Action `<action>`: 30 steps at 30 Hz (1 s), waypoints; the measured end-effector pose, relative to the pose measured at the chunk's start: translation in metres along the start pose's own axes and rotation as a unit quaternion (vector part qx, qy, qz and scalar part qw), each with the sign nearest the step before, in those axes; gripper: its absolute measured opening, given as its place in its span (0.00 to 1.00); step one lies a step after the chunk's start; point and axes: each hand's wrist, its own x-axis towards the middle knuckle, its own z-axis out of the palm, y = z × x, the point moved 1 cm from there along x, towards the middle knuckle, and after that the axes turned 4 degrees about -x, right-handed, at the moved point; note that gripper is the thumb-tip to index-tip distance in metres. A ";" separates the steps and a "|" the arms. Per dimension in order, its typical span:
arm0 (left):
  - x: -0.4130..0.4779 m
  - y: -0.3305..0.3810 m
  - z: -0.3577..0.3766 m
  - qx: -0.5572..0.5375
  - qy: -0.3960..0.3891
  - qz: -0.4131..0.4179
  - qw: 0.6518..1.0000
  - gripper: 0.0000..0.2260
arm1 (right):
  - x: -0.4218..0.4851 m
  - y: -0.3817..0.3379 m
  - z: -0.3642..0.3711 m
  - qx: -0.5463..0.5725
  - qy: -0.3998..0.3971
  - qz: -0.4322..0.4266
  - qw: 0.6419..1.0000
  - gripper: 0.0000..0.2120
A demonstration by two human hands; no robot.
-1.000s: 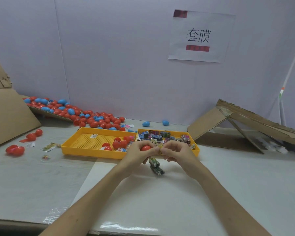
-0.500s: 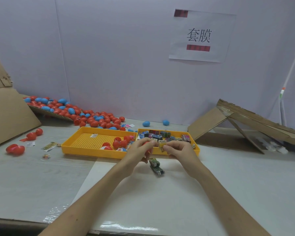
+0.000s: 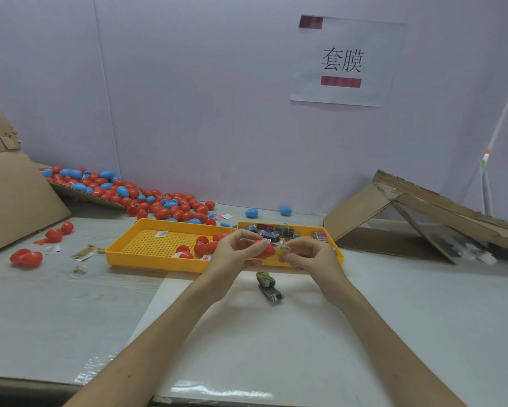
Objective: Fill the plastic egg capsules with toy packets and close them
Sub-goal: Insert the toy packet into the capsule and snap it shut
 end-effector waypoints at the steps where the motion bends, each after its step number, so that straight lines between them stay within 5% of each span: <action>1: 0.000 0.000 0.000 0.001 0.000 -0.001 1.000 0.18 | 0.000 0.000 0.000 -0.001 0.002 0.001 1.000 0.08; 12: 0.003 -0.008 -0.002 0.060 -0.003 0.004 0.998 0.11 | -0.001 -0.002 -0.001 0.035 -0.005 -0.006 0.999 0.09; 30: 0.006 -0.011 -0.004 0.103 -0.010 0.016 0.995 0.15 | -0.001 -0.002 0.000 0.050 -0.038 -0.006 0.998 0.10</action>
